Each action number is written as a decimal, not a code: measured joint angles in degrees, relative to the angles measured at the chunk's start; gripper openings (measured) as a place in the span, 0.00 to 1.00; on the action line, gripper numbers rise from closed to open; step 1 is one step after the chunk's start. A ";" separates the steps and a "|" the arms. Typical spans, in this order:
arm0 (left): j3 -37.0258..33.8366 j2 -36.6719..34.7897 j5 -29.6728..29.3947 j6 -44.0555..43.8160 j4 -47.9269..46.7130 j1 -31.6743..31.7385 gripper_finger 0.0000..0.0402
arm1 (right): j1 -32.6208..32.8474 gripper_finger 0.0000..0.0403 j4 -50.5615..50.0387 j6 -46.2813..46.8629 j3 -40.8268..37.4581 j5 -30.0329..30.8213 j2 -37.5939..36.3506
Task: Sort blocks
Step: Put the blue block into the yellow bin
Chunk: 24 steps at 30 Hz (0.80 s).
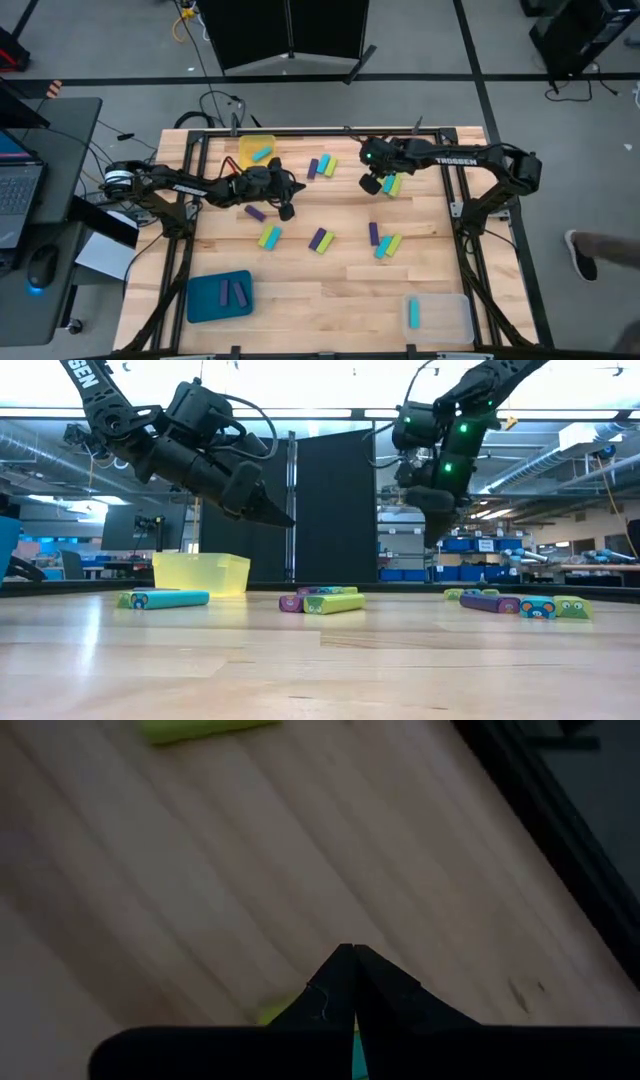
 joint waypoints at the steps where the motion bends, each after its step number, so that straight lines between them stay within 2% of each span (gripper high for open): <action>1: 0.00 0.00 0.00 -0.08 -0.01 0.00 0.03 | -0.70 0.04 0.05 -0.20 -0.52 -1.03 0.00; 6: 0.00 0.00 0.00 -0.23 -0.05 0.00 0.03 | -2.98 0.04 1.45 -1.34 -3.84 -5.47 0.04; 24: 0.00 0.00 0.00 -2.77 -0.36 0.00 0.03 | -3.65 0.03 4.75 1.12 -7.93 -5.68 0.07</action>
